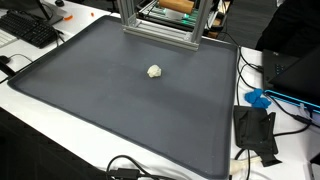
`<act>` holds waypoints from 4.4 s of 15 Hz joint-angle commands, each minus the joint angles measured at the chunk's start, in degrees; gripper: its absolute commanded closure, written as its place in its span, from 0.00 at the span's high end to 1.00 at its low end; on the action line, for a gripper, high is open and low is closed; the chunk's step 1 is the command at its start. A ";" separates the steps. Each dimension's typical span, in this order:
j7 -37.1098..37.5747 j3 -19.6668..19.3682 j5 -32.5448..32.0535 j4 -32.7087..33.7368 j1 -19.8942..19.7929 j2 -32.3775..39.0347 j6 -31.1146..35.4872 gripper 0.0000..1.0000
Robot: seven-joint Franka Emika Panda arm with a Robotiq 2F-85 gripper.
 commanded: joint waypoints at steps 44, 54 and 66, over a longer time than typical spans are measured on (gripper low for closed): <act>32.99 -8.20 -9.51 6.91 -2.06 36.45 28.28 0.22; 26.43 -7.55 -0.79 8.63 -1.43 37.19 22.97 0.22; 21.64 -7.27 -1.03 8.85 0.38 37.34 16.74 0.22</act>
